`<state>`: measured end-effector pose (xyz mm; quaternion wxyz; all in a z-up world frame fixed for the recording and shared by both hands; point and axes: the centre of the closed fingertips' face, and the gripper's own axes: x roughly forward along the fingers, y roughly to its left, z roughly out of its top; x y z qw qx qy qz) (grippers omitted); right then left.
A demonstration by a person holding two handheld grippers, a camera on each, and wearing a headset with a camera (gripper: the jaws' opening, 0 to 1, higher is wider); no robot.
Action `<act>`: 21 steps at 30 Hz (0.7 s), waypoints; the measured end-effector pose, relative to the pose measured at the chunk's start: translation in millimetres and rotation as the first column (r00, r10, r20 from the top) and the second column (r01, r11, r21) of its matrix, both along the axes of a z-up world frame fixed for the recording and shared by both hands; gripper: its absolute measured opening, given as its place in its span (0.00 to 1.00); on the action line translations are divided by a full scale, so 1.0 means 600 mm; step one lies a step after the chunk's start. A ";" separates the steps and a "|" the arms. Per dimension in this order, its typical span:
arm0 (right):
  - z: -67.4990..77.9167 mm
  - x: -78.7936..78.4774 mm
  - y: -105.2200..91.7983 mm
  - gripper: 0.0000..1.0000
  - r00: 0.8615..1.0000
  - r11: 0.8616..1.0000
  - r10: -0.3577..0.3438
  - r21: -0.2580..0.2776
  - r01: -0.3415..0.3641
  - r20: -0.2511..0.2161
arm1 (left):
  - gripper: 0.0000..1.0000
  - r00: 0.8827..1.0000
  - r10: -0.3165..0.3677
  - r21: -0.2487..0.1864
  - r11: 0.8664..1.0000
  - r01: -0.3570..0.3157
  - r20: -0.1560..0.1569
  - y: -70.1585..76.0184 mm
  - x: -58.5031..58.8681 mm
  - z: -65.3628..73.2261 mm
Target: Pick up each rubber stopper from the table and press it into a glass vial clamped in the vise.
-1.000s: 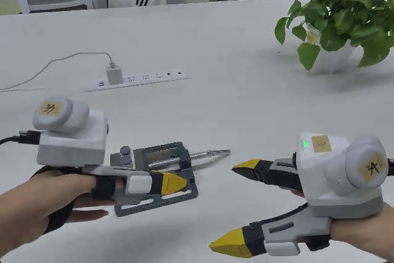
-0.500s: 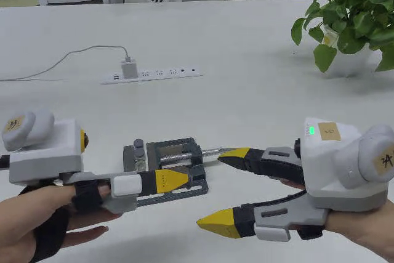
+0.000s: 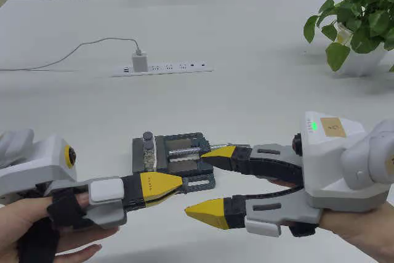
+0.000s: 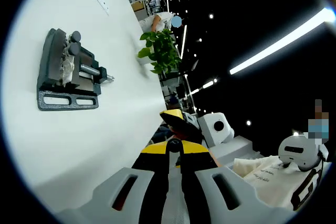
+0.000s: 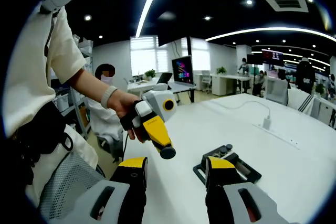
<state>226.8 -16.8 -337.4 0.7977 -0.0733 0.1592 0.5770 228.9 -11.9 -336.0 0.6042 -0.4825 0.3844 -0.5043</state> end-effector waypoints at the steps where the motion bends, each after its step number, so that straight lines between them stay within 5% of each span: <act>1: 0.000 -0.002 0.002 0.40 1.000 1.000 0.005 0.000 -0.005 0.003 | 0.03 1.000 0.002 -0.010 1.000 -0.002 -0.008 0.001 -0.001 0.001; 5: 0.004 -0.008 0.011 0.34 1.000 1.000 0.025 0.016 -0.025 0.009 | 0.03 0.997 0.012 -0.084 0.996 -0.017 -0.071 0.004 -0.004 0.012; 10: 0.019 -0.012 0.017 0.26 0.999 0.998 0.034 0.051 -0.035 0.018 | 0.03 0.995 0.013 -0.095 0.995 -0.022 -0.101 0.007 -0.011 0.005; 21: 0.023 -0.023 0.023 0.13 0.997 0.995 0.075 0.066 -0.075 0.004 | 0.03 0.992 0.016 -0.129 0.991 -0.032 -0.127 0.006 -0.016 0.010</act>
